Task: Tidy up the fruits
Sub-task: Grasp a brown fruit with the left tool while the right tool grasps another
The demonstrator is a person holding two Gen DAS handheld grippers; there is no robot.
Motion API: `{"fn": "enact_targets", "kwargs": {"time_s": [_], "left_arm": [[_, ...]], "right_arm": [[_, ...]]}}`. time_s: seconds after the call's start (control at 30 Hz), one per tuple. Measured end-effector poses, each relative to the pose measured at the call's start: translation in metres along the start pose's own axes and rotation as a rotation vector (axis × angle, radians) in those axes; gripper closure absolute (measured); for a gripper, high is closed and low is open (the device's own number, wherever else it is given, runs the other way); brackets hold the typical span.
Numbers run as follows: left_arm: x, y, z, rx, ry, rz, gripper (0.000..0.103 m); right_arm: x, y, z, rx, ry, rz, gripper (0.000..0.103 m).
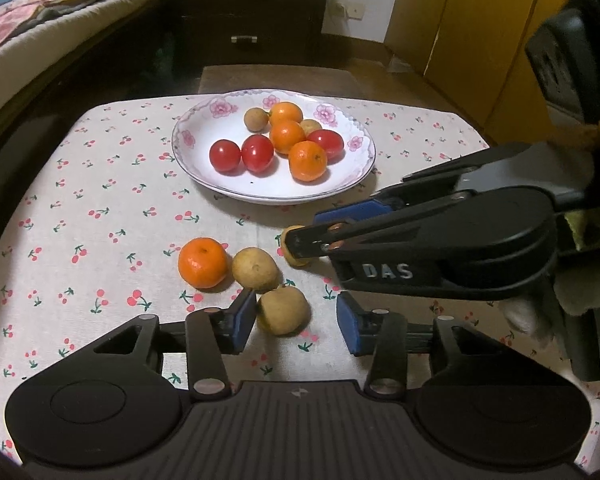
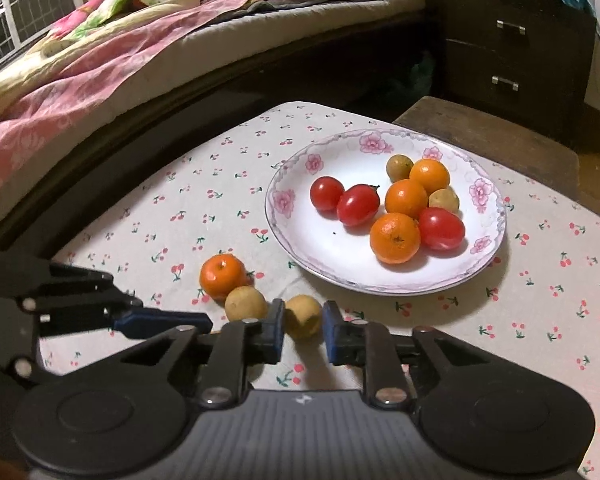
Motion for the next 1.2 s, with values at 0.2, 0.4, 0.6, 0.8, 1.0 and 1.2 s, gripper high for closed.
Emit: {"fn": "enact_targets", "kwargs": {"time_s": [0.2,0.4,0.6,0.8,1.0,1.2], "left_arm": [[-0.003,0.002,0.002,0.005,0.012,-0.007,0.049],[-0.005,0.002,0.004,0.001,0.017,-0.014,0.046],[-0.008,0.001,0.006,0.003,0.030,-0.005,0.045],[-0.011,0.003,0.006,0.032,0.039,0.007,0.048],[-0.006,0.004,0.003,0.044,0.026,0.018,0.059],[-0.004,0.002,0.006,0.025,0.038,0.013,0.061]], "right_arm": [[-0.007,0.004,0.002,0.015,0.002,-0.006,0.048],[-0.014,0.007,-0.001,0.025,0.013,-0.013,0.048],[-0.022,0.010,0.000,0.037,0.024,-0.017,0.048],[-0.027,0.008,-0.001,0.029,0.030,-0.022,0.048],[-0.018,0.007,-0.002,0.019,0.009,-0.030,0.048],[0.004,0.010,-0.006,0.016,-0.020,-0.015,0.048]]}}
Point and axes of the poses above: each gripper's, at about its wrist camera, not at the fingertips, and x roughly against the way its jaws point, y to its left, z to its underside, the point moved 8 cm from there along -x, roughly the way its jaws point, and after that the axes turned 8 degrees about -z, right-handed, at the moved point
